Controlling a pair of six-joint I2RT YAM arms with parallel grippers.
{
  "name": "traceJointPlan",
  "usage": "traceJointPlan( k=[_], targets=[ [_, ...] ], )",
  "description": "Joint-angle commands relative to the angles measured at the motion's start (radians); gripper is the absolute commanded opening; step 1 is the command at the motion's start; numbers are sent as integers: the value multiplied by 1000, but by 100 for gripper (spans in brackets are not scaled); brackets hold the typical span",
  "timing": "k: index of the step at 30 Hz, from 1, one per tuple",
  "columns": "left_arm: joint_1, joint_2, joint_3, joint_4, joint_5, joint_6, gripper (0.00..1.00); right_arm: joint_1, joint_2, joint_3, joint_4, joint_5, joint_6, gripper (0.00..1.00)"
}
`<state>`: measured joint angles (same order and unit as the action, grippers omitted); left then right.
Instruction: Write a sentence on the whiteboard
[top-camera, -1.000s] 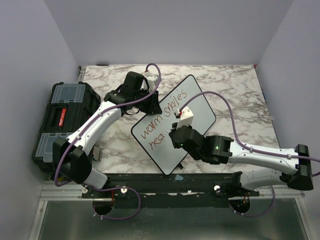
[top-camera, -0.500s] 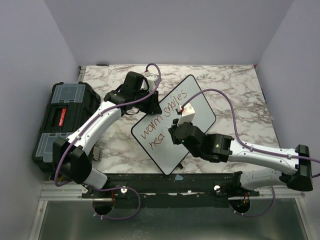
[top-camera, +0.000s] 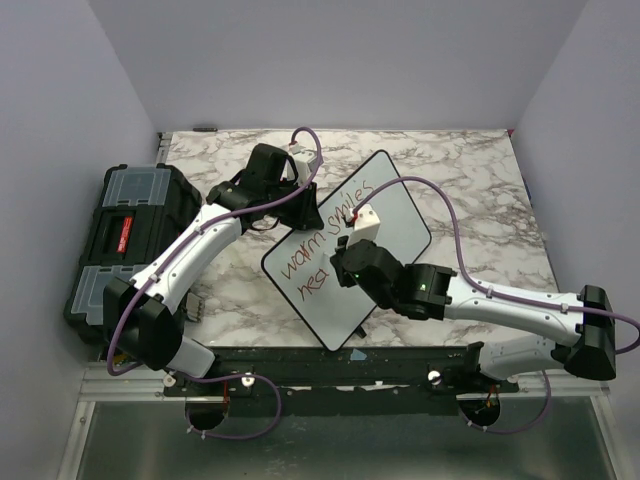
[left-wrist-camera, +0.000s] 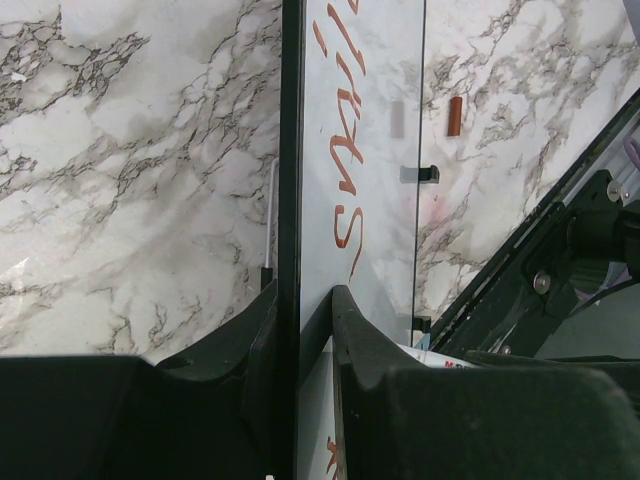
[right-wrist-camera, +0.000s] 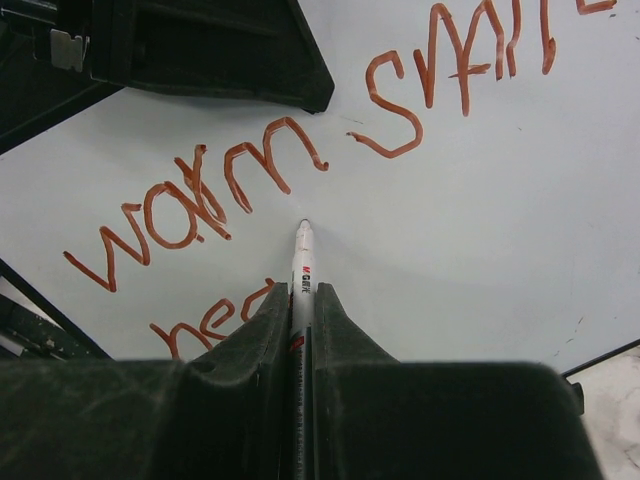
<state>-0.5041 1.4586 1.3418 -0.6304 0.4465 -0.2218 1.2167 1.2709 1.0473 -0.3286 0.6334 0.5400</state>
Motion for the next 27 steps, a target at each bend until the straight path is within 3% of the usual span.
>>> traceJointPlan(
  k=[1,27],
  targets=[
    [-4,-25,-13,-25,-68,71,0,-7,15,39,32,-22,-8,1],
    [-4,-40,-17,-25,-75,73,0,-10,-8,-85,-20,-86,95,1]
  ],
)
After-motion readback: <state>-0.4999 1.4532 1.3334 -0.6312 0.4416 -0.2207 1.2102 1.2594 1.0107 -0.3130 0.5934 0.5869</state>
